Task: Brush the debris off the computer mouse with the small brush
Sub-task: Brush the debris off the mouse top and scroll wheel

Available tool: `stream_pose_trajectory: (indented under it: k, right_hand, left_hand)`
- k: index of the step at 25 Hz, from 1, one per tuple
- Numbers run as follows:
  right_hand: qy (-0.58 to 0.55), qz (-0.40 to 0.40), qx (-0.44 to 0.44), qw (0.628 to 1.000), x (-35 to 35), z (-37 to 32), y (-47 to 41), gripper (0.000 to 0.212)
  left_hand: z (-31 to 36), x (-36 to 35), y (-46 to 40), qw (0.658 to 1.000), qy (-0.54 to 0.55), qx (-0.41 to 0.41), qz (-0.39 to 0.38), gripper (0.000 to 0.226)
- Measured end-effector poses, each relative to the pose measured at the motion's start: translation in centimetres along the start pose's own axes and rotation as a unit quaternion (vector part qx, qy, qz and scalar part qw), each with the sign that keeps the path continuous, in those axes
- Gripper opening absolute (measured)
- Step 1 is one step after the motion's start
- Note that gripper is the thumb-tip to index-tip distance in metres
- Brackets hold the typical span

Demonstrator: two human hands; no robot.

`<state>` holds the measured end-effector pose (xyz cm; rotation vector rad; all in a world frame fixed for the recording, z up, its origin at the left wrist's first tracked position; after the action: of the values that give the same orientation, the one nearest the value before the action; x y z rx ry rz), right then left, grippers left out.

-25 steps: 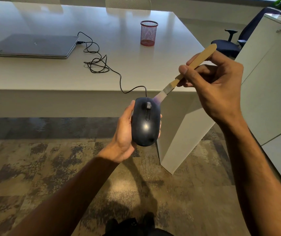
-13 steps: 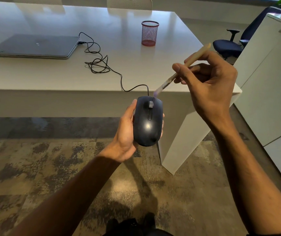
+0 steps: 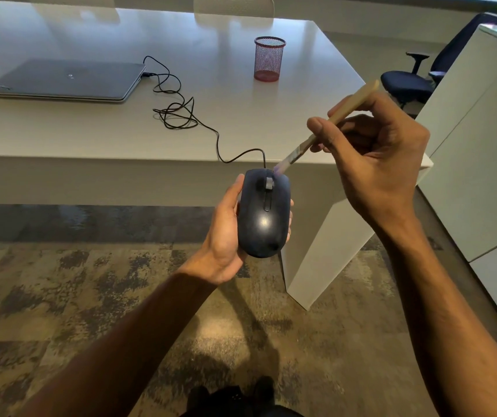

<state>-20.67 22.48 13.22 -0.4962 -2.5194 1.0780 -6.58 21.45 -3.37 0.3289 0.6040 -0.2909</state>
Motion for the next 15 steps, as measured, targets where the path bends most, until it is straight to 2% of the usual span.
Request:
stream_pose_trajectory:
  k: [7, 12, 15]
  right_hand:
    - [-0.037, -0.084, -0.026, 0.995, -1.1, -0.5, 0.7, 0.019]
    - [-0.035, -0.029, -0.010, 0.999, -0.1, -0.9, 0.8, 0.019]
    - [-0.038, -0.061, -0.016, 0.997, -1.1, -1.2, 1.8, 0.021]
  left_hand:
    - [0.0, 1.2, -0.7, 0.999, -0.025, -0.015, 0.019, 0.074]
    - [-0.1, 1.8, -1.1, 0.999, -0.016, -0.014, 0.029, 0.076]
    - [-0.1, 2.0, -1.3, 0.998, -0.015, -0.028, 0.046, 0.067]
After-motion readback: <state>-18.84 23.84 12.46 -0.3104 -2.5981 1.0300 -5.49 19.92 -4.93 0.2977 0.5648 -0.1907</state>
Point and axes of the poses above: each hand's wrist, its own y-axis away from the middle knuckle, its own x-axis out of the back of the hand, z = x × y, the point moved 9 cm from there along -y, towards the middle knuckle, and after that the axes turned 6 degrees about z, right-handed, at the moved point
